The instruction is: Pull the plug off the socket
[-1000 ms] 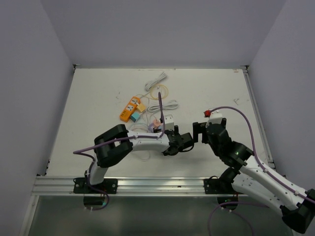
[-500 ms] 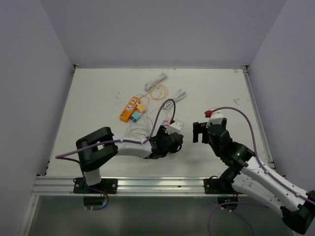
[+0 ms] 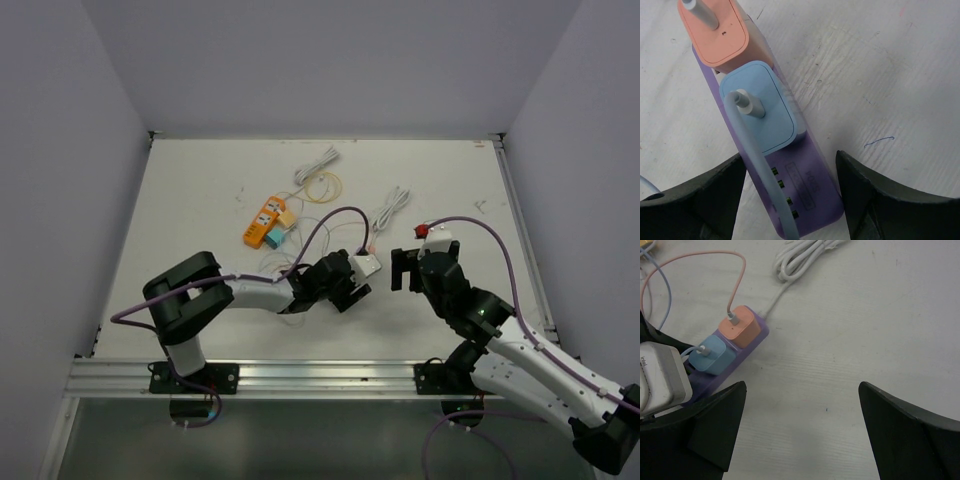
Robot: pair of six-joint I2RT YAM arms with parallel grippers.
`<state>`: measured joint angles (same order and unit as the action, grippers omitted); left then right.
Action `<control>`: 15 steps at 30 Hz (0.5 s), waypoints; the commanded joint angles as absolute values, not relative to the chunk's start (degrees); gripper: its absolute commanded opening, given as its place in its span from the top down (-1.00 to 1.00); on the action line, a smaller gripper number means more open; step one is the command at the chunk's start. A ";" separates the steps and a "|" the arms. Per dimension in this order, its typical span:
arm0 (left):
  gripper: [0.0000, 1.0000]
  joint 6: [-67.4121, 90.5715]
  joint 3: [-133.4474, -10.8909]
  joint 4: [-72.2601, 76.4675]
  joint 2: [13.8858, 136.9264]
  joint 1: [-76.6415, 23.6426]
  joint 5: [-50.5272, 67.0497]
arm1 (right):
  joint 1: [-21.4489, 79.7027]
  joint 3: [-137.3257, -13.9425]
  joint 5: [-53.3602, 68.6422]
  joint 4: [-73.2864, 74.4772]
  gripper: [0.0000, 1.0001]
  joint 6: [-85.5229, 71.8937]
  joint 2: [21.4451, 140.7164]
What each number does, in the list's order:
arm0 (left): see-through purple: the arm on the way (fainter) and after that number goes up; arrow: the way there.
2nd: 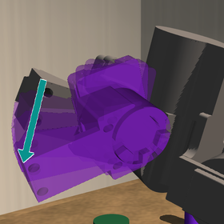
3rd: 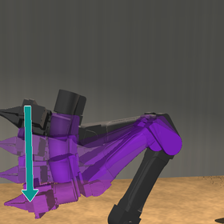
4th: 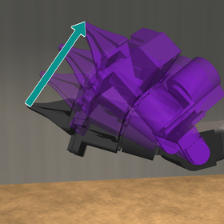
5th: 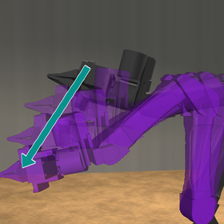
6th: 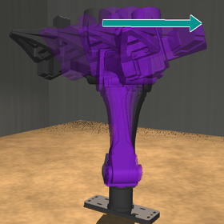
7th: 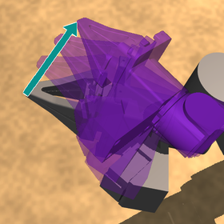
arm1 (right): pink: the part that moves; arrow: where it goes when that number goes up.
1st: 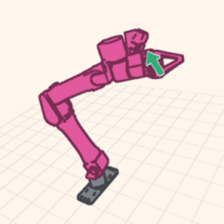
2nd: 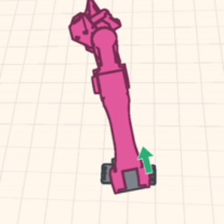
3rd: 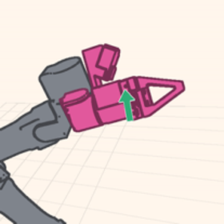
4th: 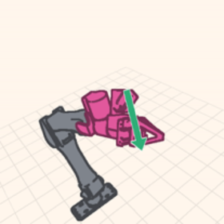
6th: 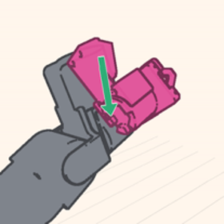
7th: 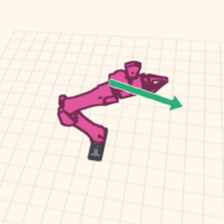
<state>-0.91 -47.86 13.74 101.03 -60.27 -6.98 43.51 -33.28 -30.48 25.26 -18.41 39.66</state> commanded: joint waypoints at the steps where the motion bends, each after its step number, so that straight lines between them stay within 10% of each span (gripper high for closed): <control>1: -0.31 -6.15 -48.43 16.79 98.79 -60.12 -2.11 | 43.77 -34.72 -31.38 24.52 -0.98 -18.90 39.11; 6: -0.99 -3.70 -49.04 16.97 95.89 -60.12 -3.77 | 43.68 -35.51 -31.64 25.57 -0.98 -18.28 38.50; 15: -0.99 3.33 -56.24 9.06 90.97 -60.03 -14.58 | 43.68 -36.04 -31.64 27.07 -0.98 -17.93 37.44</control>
<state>-0.38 -51.72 11.18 93.56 -60.14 -8.84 43.51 -33.58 -30.50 26.61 -18.26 38.04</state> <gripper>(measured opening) 0.994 0.987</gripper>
